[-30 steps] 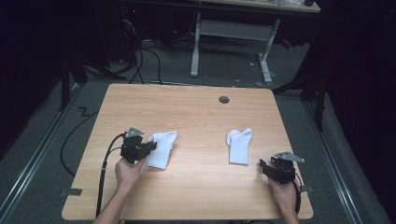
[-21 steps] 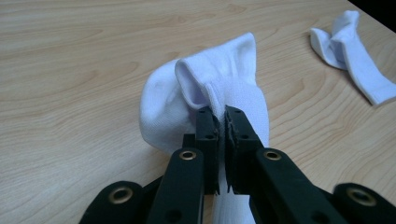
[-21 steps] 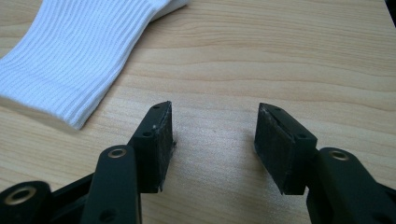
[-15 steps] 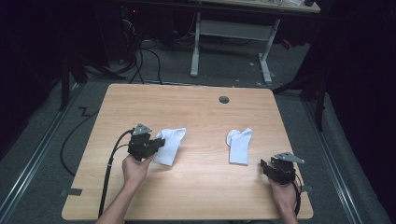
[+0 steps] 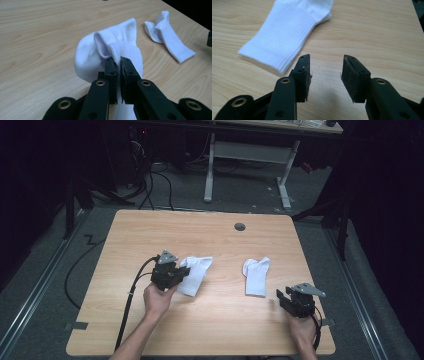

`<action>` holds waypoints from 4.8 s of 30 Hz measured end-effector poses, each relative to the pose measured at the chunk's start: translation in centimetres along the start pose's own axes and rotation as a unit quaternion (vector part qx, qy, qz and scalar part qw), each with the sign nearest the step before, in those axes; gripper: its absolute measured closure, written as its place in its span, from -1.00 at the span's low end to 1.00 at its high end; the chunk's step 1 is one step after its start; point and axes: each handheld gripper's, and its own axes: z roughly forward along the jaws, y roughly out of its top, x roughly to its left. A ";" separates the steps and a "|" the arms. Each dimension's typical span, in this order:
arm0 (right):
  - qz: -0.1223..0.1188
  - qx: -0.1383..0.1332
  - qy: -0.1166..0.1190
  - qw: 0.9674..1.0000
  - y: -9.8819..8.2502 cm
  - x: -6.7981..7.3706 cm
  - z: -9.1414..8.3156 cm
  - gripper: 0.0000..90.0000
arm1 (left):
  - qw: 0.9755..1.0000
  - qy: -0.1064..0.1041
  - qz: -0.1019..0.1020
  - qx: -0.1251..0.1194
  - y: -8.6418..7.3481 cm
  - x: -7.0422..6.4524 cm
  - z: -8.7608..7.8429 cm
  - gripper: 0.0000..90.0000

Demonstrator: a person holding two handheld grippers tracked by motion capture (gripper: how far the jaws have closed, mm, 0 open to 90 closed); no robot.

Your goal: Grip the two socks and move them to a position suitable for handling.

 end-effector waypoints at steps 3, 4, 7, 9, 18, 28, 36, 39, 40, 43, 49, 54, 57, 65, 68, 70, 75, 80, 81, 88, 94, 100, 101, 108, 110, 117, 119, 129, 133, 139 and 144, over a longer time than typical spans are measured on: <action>-0.006 -0.003 0.005 1.000 0.2 0.4 -0.1 0.30 | 1.000 -0.005 0.001 0.000 0.1 -0.3 0.3 0.89; -0.009 -0.004 0.007 1.000 0.3 0.6 -0.1 0.30 | 1.000 -0.008 0.001 -0.001 0.2 -0.5 0.5 0.89; -0.014 -0.005 0.012 1.000 0.6 1.0 0.0 0.29 | 1.000 -0.013 -0.003 -0.004 0.3 -0.9 0.9 0.89; -0.015 -0.006 0.019 1.000 0.7 1.4 0.0 0.29 | 1.000 -0.015 -0.003 -0.004 0.4 -1.2 1.2 0.89; -0.028 -0.008 0.036 0.999 1.0 2.9 0.3 0.29 | 1.000 -0.022 -0.012 -0.006 0.4 -2.0 2.6 0.89; -0.045 -0.012 0.062 0.997 1.8 5.2 0.9 0.30 | 1.000 -0.020 -0.023 0.000 -0.6 -2.7 4.5 0.88; -0.067 -0.008 0.081 0.994 2.4 7.4 1.6 0.31 | 1.000 -0.011 -0.024 0.011 -1.2 -2.4 5.4 0.87; -0.071 -0.009 0.092 0.993 2.6 8.2 1.9 0.31 | 1.000 -0.005 -0.026 0.017 -1.5 -2.2 5.7 0.86; -0.073 -0.009 0.093 0.993 2.6 8.4 2.0 0.31 | 0.999 -0.003 -0.025 0.020 -1.6 -2.1 5.8 0.85; -0.079 -0.006 0.101 0.992 2.6 9.1 2.4 0.31 | 0.999 0.003 -0.022 0.027 -1.9 -2.0 6.1 0.84; -0.086 -0.002 0.112 0.990 2.7 10.1 2.9 0.32 | 0.999 0.007 -0.026 0.037 -2.4 -1.8 6.5 0.82; -0.092 0.001 0.120 0.989 2.9 10.9 3.4 0.32 | 0.999 0.011 -0.026 0.043 -2.6 -1.7 6.7 0.80; -0.095 0.004 0.125 0.988 2.9 11.4 3.6 0.33 | 0.998 0.011 -0.028 0.049 -2.7 -1.7 6.9 0.77; -0.104 0.012 0.144 0.984 3.1 13.1 4.2 0.34 | 0.998 0.008 -0.027 0.059 -2.9 -1.7 7.2 0.61; -0.114 0.013 0.150 0.982 3.1 13.9 4.3 0.35 | 0.998 0.009 -0.022 0.060 -2.9 -1.8 7.1 0.53; -0.116 0.014 0.155 0.981 3.2 14.4 4.4 0.35 | 0.998 0.009 -0.021 0.060 -2.8 -1.9 6.9 0.46; -0.121 0.014 0.169 0.978 3.3 15.7 4.7 0.36 | 0.998 0.012 -0.015 0.051 -2.5 -1.7 6.1 0.32; -0.132 0.016 0.185 0.974 3.5 16.9 5.0 0.41 | 0.998 0.029 -0.024 0.041 -2.3 -0.8 5.3 0.21; -0.129 0.016 0.188 0.974 3.5 17.1 5.0 0.41 | 0.998 0.033 -0.025 0.040 -2.3 -0.6 5.2 0.19; -0.136 0.017 0.193 0.972 3.6 17.8 5.2 0.41 | 0.997 0.056 -0.025 0.052 -2.5 0.5 5.3 0.29; -0.137 0.022 0.195 0.971 3.5 17.9 5.5 0.43 | 0.996 0.056 -0.007 0.069 -2.5 0.3 6.3 0.35; -0.140 0.037 0.211 0.967 3.5 17.7 5.8 0.49 | 0.995 0.058 0.002 0.079 -2.3 0.1 7.0 0.39; -0.140 0.037 0.211 0.967 3.5 17.7 5.8 0.49 | 0.995 0.056 -0.002 0.083 -2.3 0.1 7.2 0.39; -0.143 0.041 0.221 0.964 3.4 17.4 5.8 0.60 | 0.994 0.058 0.007 0.088 -2.2 0.1 7.4 0.50; -0.143 0.044 0.223 0.963 3.4 17.4 5.8 0.66 | 0.994 0.061 0.017 0.089 -2.3 0.1 7.3 0.59; -0.146 0.050 0.233 0.960 3.5 17.3 5.8 0.81 | 0.993 0.053 0.031 0.100 -2.1 -0.2 7.5 0.95; -0.148 0.051 0.233 0.960 3.5 17.3 5.7 0.83 | 0.993 0.050 0.035 0.105 -2.0 -0.3 7.5 0.96; -0.157 0.038 0.222 0.962 3.5 17.2 5.0 0.87 | 0.997 0.039 0.007 0.070 -0.8 0.3 6.7 0.99; -0.161 0.034 0.219 0.962 3.8 16.8 4.7 0.87 | 0.998 0.037 -0.010 0.042 -0.3 0.7 6.0 0.99; -0.174 0.018 0.215 0.961 4.3 16.3 3.2 0.87 | 0.998 0.048 -0.015 0.028 -0.2 1.3 5.7 0.99; -0.178 0.019 0.223 0.958 3.5 16.2 2.7 0.87 | 0.998 0.056 -0.018 0.022 -0.2 1.7 5.7 0.99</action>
